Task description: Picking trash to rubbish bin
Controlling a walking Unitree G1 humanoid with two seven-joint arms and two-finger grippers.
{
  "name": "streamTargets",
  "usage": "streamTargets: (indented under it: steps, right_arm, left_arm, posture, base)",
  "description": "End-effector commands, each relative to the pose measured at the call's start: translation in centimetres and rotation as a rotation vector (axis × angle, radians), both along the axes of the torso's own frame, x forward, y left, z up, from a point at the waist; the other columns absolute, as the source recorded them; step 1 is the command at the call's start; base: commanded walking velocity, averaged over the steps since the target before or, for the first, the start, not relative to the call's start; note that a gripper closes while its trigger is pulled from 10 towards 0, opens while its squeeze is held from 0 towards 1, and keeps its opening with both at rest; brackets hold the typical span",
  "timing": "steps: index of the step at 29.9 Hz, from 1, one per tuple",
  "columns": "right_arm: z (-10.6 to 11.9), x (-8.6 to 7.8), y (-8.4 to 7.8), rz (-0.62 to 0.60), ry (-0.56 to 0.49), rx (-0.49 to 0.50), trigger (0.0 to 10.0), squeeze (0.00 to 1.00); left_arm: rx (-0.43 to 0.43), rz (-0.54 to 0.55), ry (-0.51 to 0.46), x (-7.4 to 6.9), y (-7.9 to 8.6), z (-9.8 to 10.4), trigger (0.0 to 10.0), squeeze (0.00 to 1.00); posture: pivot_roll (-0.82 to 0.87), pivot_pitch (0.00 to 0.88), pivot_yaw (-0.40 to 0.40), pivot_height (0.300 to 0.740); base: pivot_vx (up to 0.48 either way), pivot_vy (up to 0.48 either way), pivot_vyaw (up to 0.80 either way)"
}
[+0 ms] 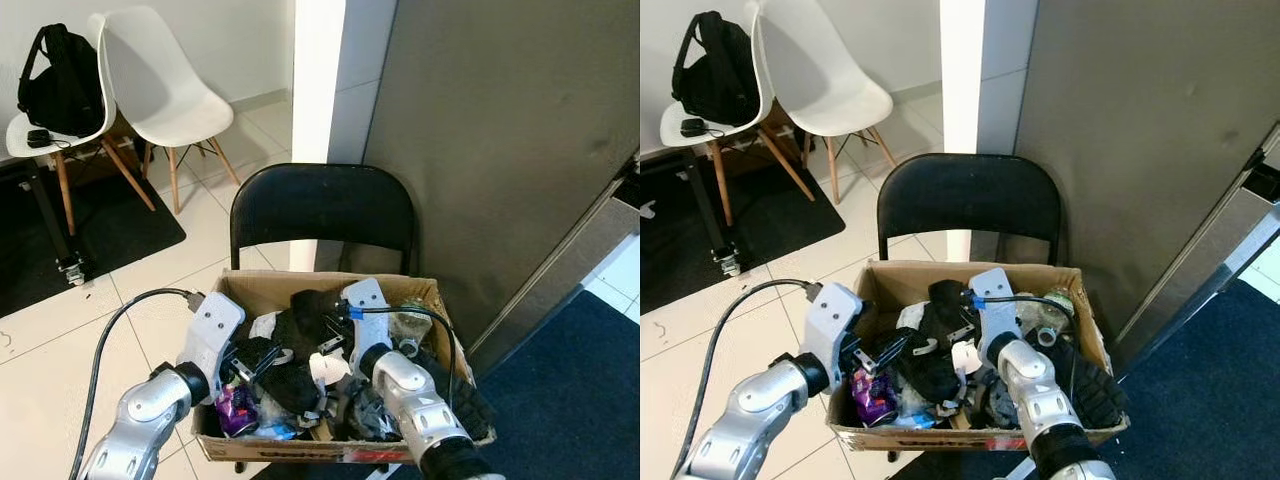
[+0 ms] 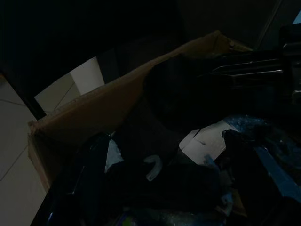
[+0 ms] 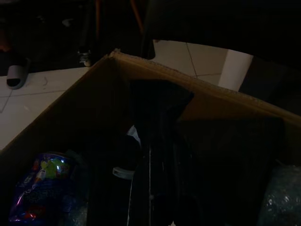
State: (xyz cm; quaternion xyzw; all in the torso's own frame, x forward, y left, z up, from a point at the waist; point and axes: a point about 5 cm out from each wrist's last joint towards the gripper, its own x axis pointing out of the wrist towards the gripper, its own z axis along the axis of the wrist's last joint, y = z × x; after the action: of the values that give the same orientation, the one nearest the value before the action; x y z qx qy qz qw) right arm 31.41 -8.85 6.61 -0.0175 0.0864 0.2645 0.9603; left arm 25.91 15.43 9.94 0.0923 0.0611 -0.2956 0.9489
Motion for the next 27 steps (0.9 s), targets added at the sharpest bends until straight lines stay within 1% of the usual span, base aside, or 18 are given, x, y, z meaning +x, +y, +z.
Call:
streamTargets:
  steps: [1, 3, 4, 5, 8, 9, 10, 11, 13, 14, 15, 16, 17, 19, 20, 21, 23, 27]
  right_arm:
    - [-0.4, -0.1, 0.2, 0.03, 0.024, 0.002, 10.0, 0.0]
    - [-0.5, -0.1, 0.3, 0.044, 0.037, 0.007, 10.0, 0.0]
    - [-0.6, -0.3, 0.6, 0.076, 0.057, 0.025, 10.0, 0.31]
    - [-0.6, -0.4, 0.7, 0.099, 0.071, 0.037, 10.0, 1.0]
    - [-0.6, -0.8, 1.0, 0.16, 0.084, 0.064, 10.0, 1.0]
    - [-0.6, -0.8, 1.0, 0.16, 0.084, 0.064, 10.0, 1.0]
    - [-0.3, -0.6, 0.8, 0.121, 0.077, 0.109, 10.0, 1.0]
    - [0.5, -0.2, 0.3, 0.037, 0.079, 0.241, 10.0, 0.72]
    - [1.3, 0.3, -0.2, -0.05, 0.085, 0.399, 10.0, 0.72]
    - [1.4, 0.3, -0.4, -0.075, 0.088, 0.449, 10.0, 0.0]
    - [1.4, 0.3, -0.4, -0.075, 0.088, 0.449, 10.0, 0.0]
    - [1.6, 0.5, -1.3, -0.141, 0.063, 0.474, 10.0, 0.0]
    - [1.6, 0.5, -3.3, -0.294, 0.038, 0.497, 10.0, 0.0]
    - [1.5, 0.3, -5.0, -0.42, 0.005, 0.464, 10.0, 0.0]
    - [1.4, 0.1, -5.5, -0.437, -0.024, 0.394, 10.0, 0.0]
    - [1.5, -0.5, -5.6, -0.415, -0.089, 0.264, 10.0, 0.0]
    - [1.8, -0.9, -5.6, -0.412, -0.127, 0.223, 10.0, 0.0]
    - [2.2, -1.4, -5.7, -0.44, -0.146, 0.247, 10.0, 0.0]
  left_arm:
    - [0.006, 0.008, 0.011, -0.2, 0.6, 0.0, 10.0, 0.0]
    - [0.004, 0.013, 0.011, -0.2, 0.7, 0.0, 10.0, 0.0]
    - [0.003, 0.015, 0.011, -0.2, 0.8, 0.0, 10.0, 0.0]
    - [0.002, 0.011, 0.013, -0.2, 0.9, 0.1, 10.0, 0.0]
    - [-0.001, 0.037, 0.006, -0.1, 1.3, 0.3, 10.0, 0.0]
    - [-0.001, 0.037, 0.006, -0.1, 1.3, 0.3, 10.0, 0.0]
    - [-0.01, 0.054, -0.001, 0.1, 1.4, 0.5, 10.0, 0.0]
    - [-0.029, 0.099, -0.018, 0.4, 1.6, 0.7, 10.0, 0.0]
    - [-0.051, 0.153, -0.036, 0.7, 1.9, 1.1, 10.0, 0.0]
    - [-0.067, 0.175, -0.036, 0.8, 2.1, 1.1, 10.0, 0.0]
    - [-0.067, 0.175, -0.036, 0.8, 2.1, 1.1, 10.0, 0.0]
    - [-0.11, 0.242, -0.037, 1.2, 2.5, 1.4, 10.0, 0.0]
    - [-0.177, 0.353, -0.065, 1.7, 3.0, 2.0, 10.0, 0.0]
    - [-0.165, 0.469, -0.071, 2.2, 3.7, 1.9, 10.0, 0.0]
    - [-0.157, 0.526, -0.061, 2.2, 4.2, 1.6, 10.0, 0.0]
    - [-0.126, 0.589, -0.053, 2.1, 4.6, 1.1, 10.0, 0.0]
    - [-0.122, 0.576, -0.054, 1.9, 4.3, 1.0, 10.0, 0.0]
    - [-0.14, 0.542, -0.074, 1.5, 3.7, 1.2, 10.0, 0.0]
  posture:
    - [0.01, 0.104, -0.02, 0.74]
    - [0.01, 0.104, -0.02, 0.74]
    - [0.01, 0.111, -0.02, 0.74]
    - [0.01, 0.111, -0.02, 0.74]
    - [0.02, 0.116, -0.014, 0.74]
    - [0.02, 0.116, -0.014, 0.74]
    - [0.02, 0.119, -0.017, 0.74]
    - [0.02, 0.117, -0.016, 0.74]
    - [0.02, 0.117, -0.016, 0.74]
    - [0.02, 0.117, -0.01, 0.74]
    - [0.02, 0.117, -0.01, 0.74]
    - [0.01, 0.12, -0.006, 0.74]
    - [0.01, 0.124, -0.009, 0.74]
    - [0.01, 0.125, -0.01, 0.74]
    - [0.0, 0.122, 0.0, 0.74]
    - [0.0, 0.123, 0.001, 0.74]
    - [0.0, 0.124, 0.002, 0.74]
    - [-0.01, 0.121, 0.004, 0.74]
  base:
    - [0.0, 0.0, 0.0]
    - [0.0, 0.0, 0.0]
    - [0.0, 0.0, 0.0]
    - [0.0, 0.0, 0.0]
    - [0.0, 0.0, 0.0]
    - [0.0, 0.0, 0.0]
    - [0.0, 0.0, 0.0]
    - [0.0, 0.0, 0.0]
    - [0.0, 0.0, 0.0]
    - [0.0, 0.0, 0.0]
    - [0.0, 0.0, 0.0]
    - [0.0, 0.0, 0.0]
    - [0.0, 0.0, 0.0]
    - [0.0, 0.0, 0.0]
    - [0.0, 0.0, 0.0]
    - [0.0, 0.0, 0.0]
    - [0.0, 0.0, 0.0]
    - [0.0, 0.0, 0.0]
